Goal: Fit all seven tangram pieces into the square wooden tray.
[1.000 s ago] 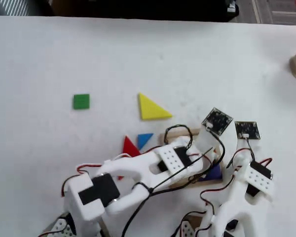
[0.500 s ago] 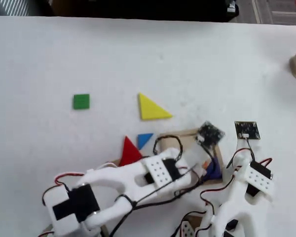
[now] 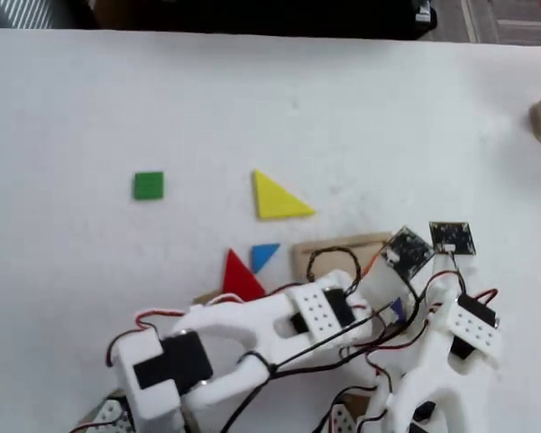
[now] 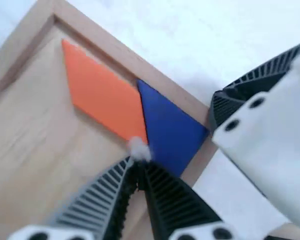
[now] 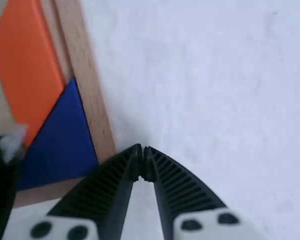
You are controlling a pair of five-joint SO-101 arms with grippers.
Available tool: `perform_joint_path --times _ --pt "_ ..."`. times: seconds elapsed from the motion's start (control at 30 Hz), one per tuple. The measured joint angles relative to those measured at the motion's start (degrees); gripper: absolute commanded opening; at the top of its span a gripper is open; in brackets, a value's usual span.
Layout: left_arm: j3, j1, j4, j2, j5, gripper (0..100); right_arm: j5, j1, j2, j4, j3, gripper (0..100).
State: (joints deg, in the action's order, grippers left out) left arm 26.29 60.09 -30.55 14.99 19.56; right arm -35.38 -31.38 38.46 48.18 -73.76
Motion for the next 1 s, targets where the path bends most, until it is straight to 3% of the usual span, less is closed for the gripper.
perform_joint_path --times 0.3,0.73,1.0 --pt "-0.70 0.09 0.00 0.88 0.18 2 0.00 0.00 0.00 0.00 0.00 1.8" --pt "-0.70 -5.71 -0.26 0.88 0.35 2 0.00 0.00 0.00 0.00 0.00 1.8" --pt "-6.77 -6.24 4.66 7.47 0.62 2 -0.18 0.00 0.00 0.00 0.00 1.8"
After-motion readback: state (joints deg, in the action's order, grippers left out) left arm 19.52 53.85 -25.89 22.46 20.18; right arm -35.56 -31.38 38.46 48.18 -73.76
